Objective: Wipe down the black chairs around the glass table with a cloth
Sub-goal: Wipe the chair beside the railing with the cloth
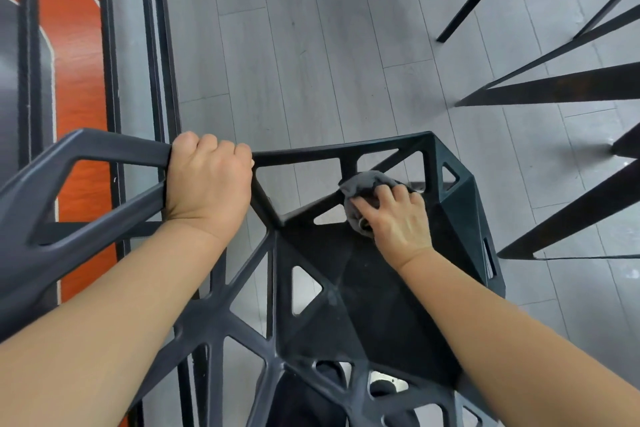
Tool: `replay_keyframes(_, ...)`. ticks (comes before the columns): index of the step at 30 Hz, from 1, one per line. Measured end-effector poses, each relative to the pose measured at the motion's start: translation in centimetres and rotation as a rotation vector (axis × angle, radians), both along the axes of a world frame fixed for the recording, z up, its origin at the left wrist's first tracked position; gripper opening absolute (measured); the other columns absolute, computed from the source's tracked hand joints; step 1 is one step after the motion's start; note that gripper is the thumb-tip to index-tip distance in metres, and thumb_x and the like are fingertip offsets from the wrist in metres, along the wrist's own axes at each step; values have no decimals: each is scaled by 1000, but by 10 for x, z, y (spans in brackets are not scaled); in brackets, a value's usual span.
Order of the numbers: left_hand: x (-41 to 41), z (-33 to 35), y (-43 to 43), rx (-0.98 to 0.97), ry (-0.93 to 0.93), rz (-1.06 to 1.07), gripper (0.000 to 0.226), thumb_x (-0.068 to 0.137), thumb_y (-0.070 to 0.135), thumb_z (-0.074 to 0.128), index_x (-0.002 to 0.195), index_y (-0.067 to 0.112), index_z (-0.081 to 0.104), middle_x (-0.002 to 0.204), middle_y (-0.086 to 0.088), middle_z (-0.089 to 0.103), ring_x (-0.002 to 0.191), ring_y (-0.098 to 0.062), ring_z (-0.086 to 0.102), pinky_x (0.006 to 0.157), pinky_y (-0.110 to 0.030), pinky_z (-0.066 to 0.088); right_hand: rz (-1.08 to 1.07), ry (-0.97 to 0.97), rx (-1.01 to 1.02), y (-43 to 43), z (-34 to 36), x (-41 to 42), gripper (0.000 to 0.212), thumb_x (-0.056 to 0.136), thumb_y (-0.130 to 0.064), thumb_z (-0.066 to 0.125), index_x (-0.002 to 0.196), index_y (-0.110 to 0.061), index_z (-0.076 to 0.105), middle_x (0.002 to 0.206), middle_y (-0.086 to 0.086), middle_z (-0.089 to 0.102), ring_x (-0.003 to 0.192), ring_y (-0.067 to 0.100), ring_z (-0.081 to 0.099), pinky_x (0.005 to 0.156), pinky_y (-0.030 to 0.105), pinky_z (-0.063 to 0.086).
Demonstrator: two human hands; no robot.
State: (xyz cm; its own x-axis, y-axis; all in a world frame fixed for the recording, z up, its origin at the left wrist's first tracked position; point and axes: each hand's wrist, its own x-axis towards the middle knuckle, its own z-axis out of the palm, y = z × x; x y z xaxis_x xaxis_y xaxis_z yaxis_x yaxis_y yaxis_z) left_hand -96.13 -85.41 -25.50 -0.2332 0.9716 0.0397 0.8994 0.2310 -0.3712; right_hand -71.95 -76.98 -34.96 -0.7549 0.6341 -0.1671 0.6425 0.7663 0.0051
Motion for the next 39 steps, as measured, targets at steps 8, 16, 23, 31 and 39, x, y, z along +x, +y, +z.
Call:
replay_keyframes(8, 2, 3, 3, -13, -32, 34, 24, 64, 1, 76, 57, 9, 55, 47, -6, 49, 52, -25, 48, 67, -35, 21, -465, 165, 90, 41, 30, 60, 51, 65, 6, 70, 111, -16, 69, 99, 17, 57, 89, 38, 48, 74, 45, 39)
replay_keyframes(16, 2, 4, 2, -58, -49, 56, 20, 70, 1, 72, 60, 8, 57, 48, -4, 50, 54, -26, 50, 69, -35, 21, -602, 270, 169, 72, 76, 81, 49, 70, 6, 61, 111, -18, 70, 106, 16, 59, 98, 42, 45, 81, 45, 30)
replay_keyframes(23, 1, 1, 2, -98, -50, 54, 19, 71, 1, 71, 61, 7, 56, 50, -6, 50, 55, -26, 48, 70, -35, 22, -440, 14, -224, 38, -2, 28, 95, 77, -48, 66, 151, -32, 9, 160, 3, 1, 146, 28, -3, 114, 49, 1)
replay_keyframes(31, -4, -11, 0, -91, -43, 94, 15, 87, 7, 53, 73, 9, 59, 62, -4, 53, 68, -26, 48, 76, -34, 19, -445, 314, 63, 35, -21, 39, 67, 66, 1, 72, 127, -23, 59, 133, 13, 51, 117, 31, 31, 85, 54, 37)
replay_keyframes(39, 0, -9, 0, -55, -93, 124, 23, 95, 11, 39, 83, 7, 59, 71, -7, 56, 80, -28, 48, 86, -35, 16, -704, 468, 1, -8, -25, 28, 42, 77, -8, 67, 118, -18, 65, 120, 5, 63, 93, 36, 49, 71, 43, 46)
